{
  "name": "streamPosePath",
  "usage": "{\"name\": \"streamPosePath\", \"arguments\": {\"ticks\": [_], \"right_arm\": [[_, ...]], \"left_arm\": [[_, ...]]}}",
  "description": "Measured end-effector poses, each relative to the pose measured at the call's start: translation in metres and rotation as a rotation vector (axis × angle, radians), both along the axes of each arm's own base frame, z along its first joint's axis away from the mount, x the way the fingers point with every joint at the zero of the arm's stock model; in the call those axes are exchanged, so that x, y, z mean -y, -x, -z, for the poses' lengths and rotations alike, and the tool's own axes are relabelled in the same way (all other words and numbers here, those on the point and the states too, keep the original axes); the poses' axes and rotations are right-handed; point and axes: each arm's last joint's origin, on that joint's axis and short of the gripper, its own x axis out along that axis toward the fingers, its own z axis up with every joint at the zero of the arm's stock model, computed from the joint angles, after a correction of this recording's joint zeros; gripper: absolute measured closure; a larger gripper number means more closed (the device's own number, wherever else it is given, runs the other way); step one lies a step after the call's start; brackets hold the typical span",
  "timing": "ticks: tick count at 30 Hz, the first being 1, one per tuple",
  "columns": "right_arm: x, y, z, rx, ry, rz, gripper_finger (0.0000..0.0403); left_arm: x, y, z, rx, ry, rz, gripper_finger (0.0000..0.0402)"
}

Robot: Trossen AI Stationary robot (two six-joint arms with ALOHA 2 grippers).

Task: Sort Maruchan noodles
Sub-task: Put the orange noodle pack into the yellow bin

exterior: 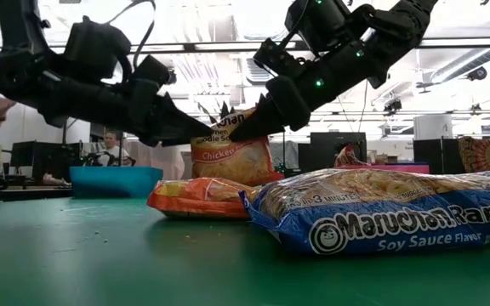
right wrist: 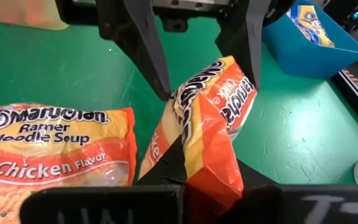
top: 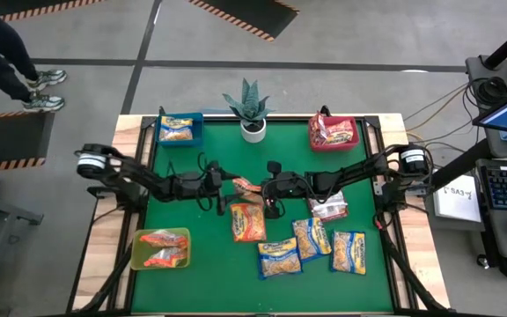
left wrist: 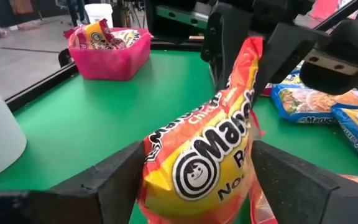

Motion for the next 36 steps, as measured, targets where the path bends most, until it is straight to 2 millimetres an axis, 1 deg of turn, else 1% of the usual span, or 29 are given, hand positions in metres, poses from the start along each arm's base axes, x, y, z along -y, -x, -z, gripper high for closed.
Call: {"name": "streamPosePath", "arguments": {"ticks": [4, 8, 15, 17, 21, 24, 27, 31, 36], "right_arm": [[0.0, 0.0, 0.0, -0.002, 0.0, 0.0, 0.039], [0.0, 0.0, 0.001, -0.009, 0.0, -0.001, 0.039], [0.0, 0.001, 0.001, -0.01, -0.005, 0.003, 0.039], [0.0, 0.001, 0.001, -0.006, -0.023, 0.013, 0.0384], [0.001, 0.0, 0.001, 0.003, -0.054, 0.031, 0.0343], [0.001, 0.002, -0.002, 0.002, -0.072, 0.038, 0.03], [0.001, 0.006, -0.011, -0.001, -0.087, 0.045, 0.0256], [0.001, 0.016, -0.027, -0.011, -0.096, 0.052, 0.0208], [0.001, 0.035, -0.055, -0.007, -0.137, 0.073, 0.0174]], "left_arm": [[0.0, -0.004, 0.007, 0.001, 0.009, -0.003, 0.0145], [0.0, -0.009, 0.011, -0.003, 0.011, -0.003, 0.0176], [0.0, -0.01, 0.009, 0.0, 0.011, -0.003, 0.025], [0.0, -0.01, 0.009, 0.0, 0.011, -0.003, 0.0272], [0.0, -0.01, 0.009, -0.001, 0.011, 0.0, 0.0308], [0.0, -0.01, 0.009, 0.0, 0.016, -0.001, 0.0327], [0.001, -0.01, 0.007, 0.009, 0.026, -0.002, 0.034], [0.002, -0.009, 0.0, 0.038, 0.025, 0.004, 0.036], [0.007, -0.005, -0.017, 0.094, 0.016, 0.024, 0.0386]]}}
